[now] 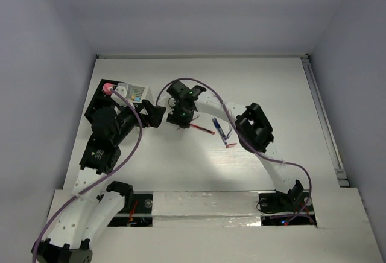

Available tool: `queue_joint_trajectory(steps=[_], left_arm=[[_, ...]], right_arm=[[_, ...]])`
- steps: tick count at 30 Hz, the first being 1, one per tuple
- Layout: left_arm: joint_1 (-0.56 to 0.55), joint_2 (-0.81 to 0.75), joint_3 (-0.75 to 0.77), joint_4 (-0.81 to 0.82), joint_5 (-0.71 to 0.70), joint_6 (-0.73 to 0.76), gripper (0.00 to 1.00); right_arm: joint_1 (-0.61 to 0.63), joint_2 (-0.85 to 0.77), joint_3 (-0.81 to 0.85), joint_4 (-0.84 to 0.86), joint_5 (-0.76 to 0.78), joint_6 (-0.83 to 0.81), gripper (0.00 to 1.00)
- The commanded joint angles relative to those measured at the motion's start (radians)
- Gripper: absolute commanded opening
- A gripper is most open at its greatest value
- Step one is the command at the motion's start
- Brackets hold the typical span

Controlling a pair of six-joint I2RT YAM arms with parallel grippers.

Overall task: Sort the stationery into containers
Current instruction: Pick up the pen from the center of the board.

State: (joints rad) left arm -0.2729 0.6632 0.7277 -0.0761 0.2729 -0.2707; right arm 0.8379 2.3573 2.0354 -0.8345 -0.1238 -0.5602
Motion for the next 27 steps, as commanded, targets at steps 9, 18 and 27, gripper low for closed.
queue_joint_trajectory(steps=[9,18,27], left_arm=[[0.004,-0.004,0.012,0.027,-0.003,0.008,0.99],[0.004,0.013,0.010,0.035,0.006,0.005,0.99],[0.014,0.084,-0.007,0.099,0.127,-0.053,0.99]], right_arm=[[-0.020,0.068,0.063,0.052,-0.010,-0.086,0.21],[-0.122,0.019,-0.041,0.242,-0.017,-0.086,0.00],[-0.158,-0.211,-0.213,0.558,0.032,0.029,0.00]])
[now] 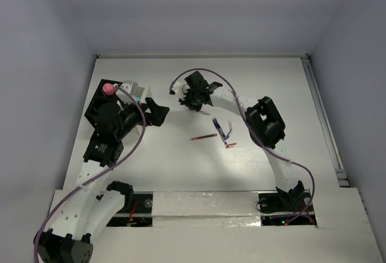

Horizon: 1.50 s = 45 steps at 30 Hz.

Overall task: Sort the stationery into containers
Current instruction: Pick up the pen from the center of the board.

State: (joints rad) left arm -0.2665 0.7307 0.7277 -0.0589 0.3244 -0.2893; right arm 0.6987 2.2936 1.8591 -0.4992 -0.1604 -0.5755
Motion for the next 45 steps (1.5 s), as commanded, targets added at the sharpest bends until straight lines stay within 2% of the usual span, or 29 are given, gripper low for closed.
queue_joint_trajectory(steps=[1,3,4,5,7,8,9,11,12,13,14,15,17,19,20,27,30,36,38,42,43,44,45], left_arm=[[0.007,0.035,-0.011,0.093,0.117,-0.063,0.99],[0.007,0.045,-0.023,0.138,0.143,-0.100,0.99],[0.007,0.052,-0.058,0.169,0.184,-0.160,0.99],[0.007,0.053,-0.079,0.242,0.209,-0.190,0.99],[-0.013,0.062,-0.137,0.309,0.231,-0.252,0.99],[-0.051,0.065,-0.154,0.386,0.231,-0.304,0.99],[-0.078,0.071,-0.189,0.430,0.223,-0.327,0.99],[-0.146,0.084,-0.212,0.499,0.156,-0.356,0.99],[-0.218,0.110,-0.215,0.534,0.116,-0.372,0.99],[-0.247,0.128,-0.214,0.553,0.073,-0.373,0.99],[-0.272,0.151,-0.209,0.588,0.064,-0.373,0.96],[-0.311,0.174,-0.202,0.609,0.056,-0.373,0.86],[-0.341,0.245,-0.195,0.646,0.041,-0.376,0.74],[-0.375,0.301,-0.189,0.694,0.028,-0.381,0.70],[-0.384,0.317,-0.189,0.711,0.022,-0.383,0.67],[-0.405,0.398,-0.166,0.791,-0.027,-0.384,0.65],[-0.416,0.432,-0.149,0.807,-0.036,-0.378,0.58],[-0.445,0.489,-0.136,0.893,0.002,-0.384,0.52],[-0.445,0.500,-0.129,0.907,0.021,-0.381,0.46],[-0.468,0.500,-0.131,0.916,0.031,-0.364,0.42],[-0.468,0.498,-0.136,0.919,0.028,-0.364,0.38],[-0.468,0.496,-0.137,0.918,0.022,-0.364,0.27],[-0.468,0.493,-0.136,0.910,0.015,-0.364,0.22]], right_arm=[[-0.019,-0.184,-0.088,0.256,0.081,0.096,0.00],[-0.028,-0.305,-0.158,0.373,0.108,0.159,0.00],[-0.028,-0.348,-0.231,0.410,0.122,0.246,0.00],[-0.028,-0.391,-0.271,0.445,0.134,0.293,0.00],[-0.028,-0.529,-0.366,0.559,0.118,0.427,0.00],[-0.028,-0.575,-0.470,0.602,0.086,0.478,0.00],[-0.028,-0.659,-0.524,0.684,0.072,0.579,0.00],[-0.028,-0.732,-0.624,0.761,0.039,0.685,0.00],[-0.028,-0.762,-0.708,0.830,0.018,0.730,0.00],[-0.028,-0.813,-0.747,0.861,0.010,0.825,0.00],[-0.028,-0.833,-0.779,0.885,-0.016,0.860,0.00],[-0.028,-0.851,-0.832,0.919,-0.021,0.890,0.00],[-0.028,-0.914,-0.894,0.967,-0.028,0.971,0.00],[-0.028,-0.957,-0.972,1.019,-0.034,1.023,0.00],[-0.028,-0.979,-0.997,1.034,-0.033,1.043,0.00],[-0.028,-1.128,-1.106,1.064,-0.014,1.095,0.00],[-0.028,-1.142,-1.129,1.077,-0.022,1.105,0.00],[-0.028,-1.129,-1.153,1.125,-0.060,1.141,0.00],[-0.028,-1.128,-1.166,1.137,-0.056,1.152,0.00],[-0.028,-1.137,-1.180,1.154,-0.028,1.154,0.00],[-0.028,-1.139,-1.184,1.159,-0.031,1.160,0.00],[-0.028,-1.139,-1.183,1.163,-0.037,1.160,0.00],[-0.028,-1.134,-1.181,1.162,-0.051,1.160,0.00]])
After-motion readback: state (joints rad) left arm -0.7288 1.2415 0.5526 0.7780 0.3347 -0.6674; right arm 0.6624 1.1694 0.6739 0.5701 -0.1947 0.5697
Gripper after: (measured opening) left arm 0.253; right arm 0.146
